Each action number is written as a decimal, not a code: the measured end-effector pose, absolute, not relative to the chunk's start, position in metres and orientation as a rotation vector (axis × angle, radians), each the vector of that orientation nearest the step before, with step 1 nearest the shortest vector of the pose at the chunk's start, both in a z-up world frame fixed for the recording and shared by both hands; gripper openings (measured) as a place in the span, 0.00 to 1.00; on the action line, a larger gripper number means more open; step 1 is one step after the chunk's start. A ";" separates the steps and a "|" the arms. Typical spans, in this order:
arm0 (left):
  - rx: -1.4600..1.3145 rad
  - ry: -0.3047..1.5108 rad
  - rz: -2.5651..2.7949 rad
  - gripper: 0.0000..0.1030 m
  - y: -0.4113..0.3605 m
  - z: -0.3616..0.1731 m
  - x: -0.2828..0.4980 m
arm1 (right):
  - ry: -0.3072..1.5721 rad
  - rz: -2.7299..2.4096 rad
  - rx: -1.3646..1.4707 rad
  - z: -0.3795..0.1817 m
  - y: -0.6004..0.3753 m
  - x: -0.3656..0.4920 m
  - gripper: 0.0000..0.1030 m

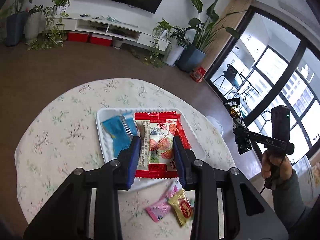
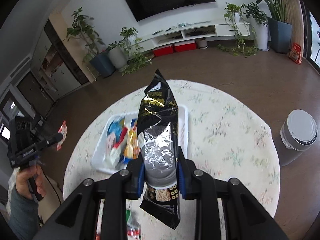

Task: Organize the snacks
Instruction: 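Carry both packets into the white tray and open both tools, then move both tools back toward the remaining snack pile, then grasp the red-and-gold candy with left tool while right tool grasps green packet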

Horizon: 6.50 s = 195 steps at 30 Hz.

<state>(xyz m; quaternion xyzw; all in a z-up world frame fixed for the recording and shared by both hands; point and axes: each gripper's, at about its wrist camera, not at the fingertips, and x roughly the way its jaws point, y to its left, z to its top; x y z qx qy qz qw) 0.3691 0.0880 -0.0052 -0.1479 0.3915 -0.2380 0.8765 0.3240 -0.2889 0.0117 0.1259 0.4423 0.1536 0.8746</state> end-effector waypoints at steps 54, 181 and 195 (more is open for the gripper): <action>-0.231 0.901 -0.347 0.45 0.060 -0.127 0.437 | 1.167 0.166 0.111 -0.089 -0.235 0.403 0.46; 0.680 1.020 -1.132 0.65 -0.065 -0.158 0.158 | 1.176 0.413 0.094 -0.106 -0.171 0.220 0.64; 0.667 1.033 -1.120 0.65 -0.067 -0.159 0.155 | 1.225 0.327 0.029 -0.106 -0.177 0.234 0.50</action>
